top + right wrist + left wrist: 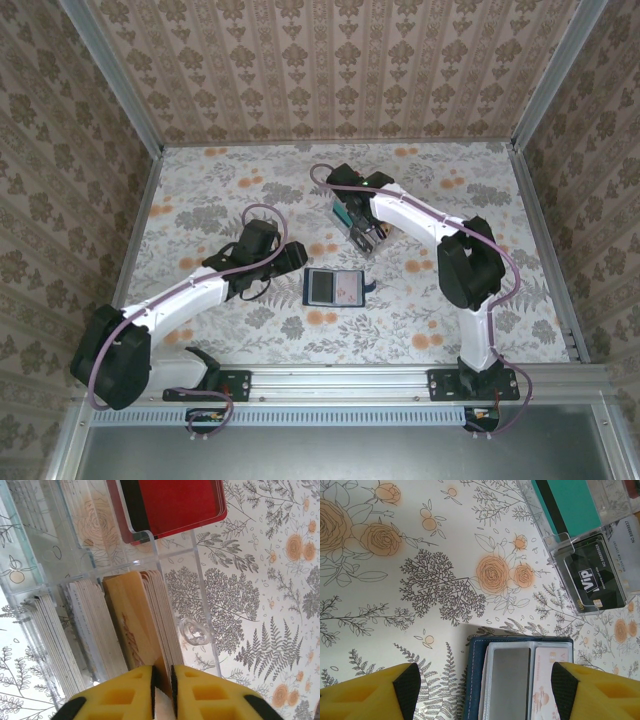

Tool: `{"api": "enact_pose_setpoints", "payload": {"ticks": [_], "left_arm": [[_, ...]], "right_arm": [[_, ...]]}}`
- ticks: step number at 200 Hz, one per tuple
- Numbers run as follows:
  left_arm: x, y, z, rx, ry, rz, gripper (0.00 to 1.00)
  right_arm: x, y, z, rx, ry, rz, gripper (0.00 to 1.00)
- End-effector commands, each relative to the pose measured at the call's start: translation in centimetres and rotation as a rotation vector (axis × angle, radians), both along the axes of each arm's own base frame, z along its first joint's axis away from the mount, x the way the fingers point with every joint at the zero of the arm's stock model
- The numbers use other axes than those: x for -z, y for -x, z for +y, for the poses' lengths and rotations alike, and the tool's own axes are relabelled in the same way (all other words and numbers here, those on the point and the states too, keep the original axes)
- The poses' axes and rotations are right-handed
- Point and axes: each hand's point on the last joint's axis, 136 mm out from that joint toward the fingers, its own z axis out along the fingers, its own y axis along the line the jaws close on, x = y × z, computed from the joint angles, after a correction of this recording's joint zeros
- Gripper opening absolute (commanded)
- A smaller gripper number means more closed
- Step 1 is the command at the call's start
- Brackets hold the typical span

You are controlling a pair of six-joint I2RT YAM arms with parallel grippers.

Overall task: Put the credit cards into the card holder
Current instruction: Pick up the credit card from the storage box, then turn over the card slot in the card holder.

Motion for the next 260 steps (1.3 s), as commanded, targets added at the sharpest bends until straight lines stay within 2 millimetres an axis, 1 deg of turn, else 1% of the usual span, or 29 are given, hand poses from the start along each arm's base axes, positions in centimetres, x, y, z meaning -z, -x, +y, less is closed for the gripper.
{"api": "enact_pose_setpoints", "payload": {"ticks": [1, 48, 66, 89, 101, 123, 137, 153, 180, 188, 191, 192, 196, 201, 204, 208, 218, 233, 260], "left_arm": [[-0.2, -0.2, -0.1, 0.01, 0.002, -0.001, 0.73], [-0.3, -0.3, -0.3, 0.017, 0.004, 0.0, 0.73], [-0.3, -0.3, -0.4, 0.022, 0.002, 0.004, 0.73], [-0.4, -0.3, -0.4, 0.022, 0.003, 0.007, 0.73], [-0.4, -0.3, -0.4, 0.019, 0.003, 0.005, 0.73], [-0.5, -0.3, -0.3, 0.017, 0.001, 0.003, 0.73], [-0.5, -0.4, -0.3, 0.018, 0.001, 0.003, 0.73], [-0.3, -0.3, -0.3, 0.019, -0.001, 0.009, 0.73], [0.2, 0.0, -0.1, 0.024, -0.015, 0.024, 0.73], [0.5, 0.2, 0.0, 0.026, -0.017, 0.032, 0.73], [0.5, 0.2, 0.0, 0.028, -0.016, 0.034, 0.73], [0.5, 0.3, 0.0, 0.028, -0.016, 0.035, 0.73], [0.6, 0.4, 0.0, 0.029, -0.015, 0.038, 0.73], [0.8, 0.4, 0.1, 0.029, -0.016, 0.042, 0.73], [0.9, 0.5, 0.1, 0.031, -0.016, 0.046, 0.73], [1.0, 0.6, 0.1, 0.031, -0.016, 0.048, 0.73], [1.4, 0.7, 0.1, 0.034, -0.011, 0.06, 0.73], [1.9, 1.0, 0.0, 0.045, -0.008, 0.079, 0.73], [2.7, 1.5, -0.1, 0.062, -0.008, 0.108, 0.69]], "right_arm": [[-2.2, 0.0, -1.1, 0.016, 0.024, -0.055, 0.15], [-3.1, 0.8, -0.6, 0.013, -0.043, -0.041, 0.13], [-3.2, 1.4, -0.3, 0.015, -0.078, -0.021, 0.11], [-4.2, 2.4, 0.2, 0.026, -0.16, -0.012, 0.08], [-5.2, 3.1, 0.5, 0.048, -0.228, -0.025, 0.08], [-6.9, 4.3, 1.9, 0.061, -0.42, -0.06, 0.07], [-7.7, 5.2, 2.5, 0.086, -0.534, -0.079, 0.06], [-8.1, 6.2, 2.8, 0.129, -0.649, -0.09, 0.03], [-7.4, 8.3, 3.6, 0.226, -0.857, -0.086, 0.02], [-6.8, 9.1, 3.6, 0.264, -0.908, -0.08, 0.02], [-6.1, 9.3, 3.6, 0.285, -0.916, -0.069, 0.02], [-6.5, 9.5, 3.5, 0.284, -0.929, -0.077, 0.02], [-6.4, 9.9, 3.5, 0.301, -0.956, -0.079, 0.02], [-5.6, 10.6, 3.3, 0.327, -0.97, -0.063, 0.02], [-5.7, 10.6, 3.6, 0.327, -1.0, -0.072, 0.02], [-5.2, 11.0, 3.7, 0.343, -1.019, -0.066, 0.02], [-3.8, 12.0, 4.0, 0.383, -1.051, -0.046, 0.02], [-2.3, 13.4, 5.0, 0.392, -1.091, -0.027, 0.02], [0.7, 15.0, 5.8, 0.412, -1.052, 0.009, 0.02]]}}
